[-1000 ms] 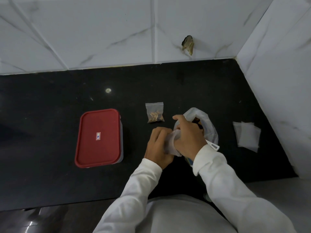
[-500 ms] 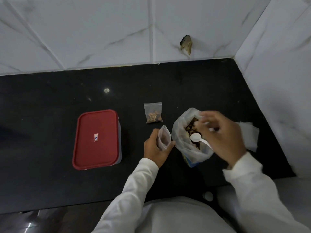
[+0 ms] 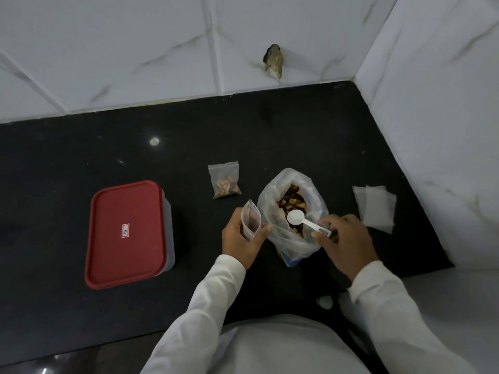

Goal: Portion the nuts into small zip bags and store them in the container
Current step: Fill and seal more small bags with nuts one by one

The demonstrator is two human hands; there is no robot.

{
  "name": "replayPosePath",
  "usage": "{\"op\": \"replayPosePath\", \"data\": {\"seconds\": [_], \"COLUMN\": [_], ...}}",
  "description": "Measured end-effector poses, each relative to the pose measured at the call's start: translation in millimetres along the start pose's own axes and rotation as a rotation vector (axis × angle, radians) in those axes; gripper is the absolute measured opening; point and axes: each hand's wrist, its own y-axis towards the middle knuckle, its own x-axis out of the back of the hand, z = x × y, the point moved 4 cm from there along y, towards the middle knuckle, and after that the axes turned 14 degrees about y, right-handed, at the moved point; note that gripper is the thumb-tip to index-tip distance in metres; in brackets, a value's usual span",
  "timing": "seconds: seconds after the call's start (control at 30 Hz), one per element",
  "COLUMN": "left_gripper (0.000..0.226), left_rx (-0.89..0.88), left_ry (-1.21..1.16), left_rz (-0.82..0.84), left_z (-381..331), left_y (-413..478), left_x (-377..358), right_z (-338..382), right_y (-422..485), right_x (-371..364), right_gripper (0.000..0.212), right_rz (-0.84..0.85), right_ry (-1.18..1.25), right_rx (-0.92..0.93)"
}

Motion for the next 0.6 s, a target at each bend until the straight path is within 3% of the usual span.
{"op": "replayPosePath", "data": {"seconds": [0.3, 0.43, 0.6], "left_gripper": [0.024, 0.022, 0.026], "left_rx": [-0.100, -0.163, -0.113], "left_ry": [-0.057, -0.094, -0.062], "left_rz": [-0.067, -0.011, 0.054], "left_z": [-17, -30, -18], "left_y": [0, 5, 7], "left_x": [2, -8, -22], "right_z": [4, 13, 19], "right_y": [9, 20, 23], "right_x": [7, 2, -10], "right_gripper": [0.022, 0.015, 0.016], "right_rz": [-0.123, 0.005, 0.020], "right_ry": [-0.046, 0.013, 0.162], "right_rx": [0.139, 0.255, 0.389]}}
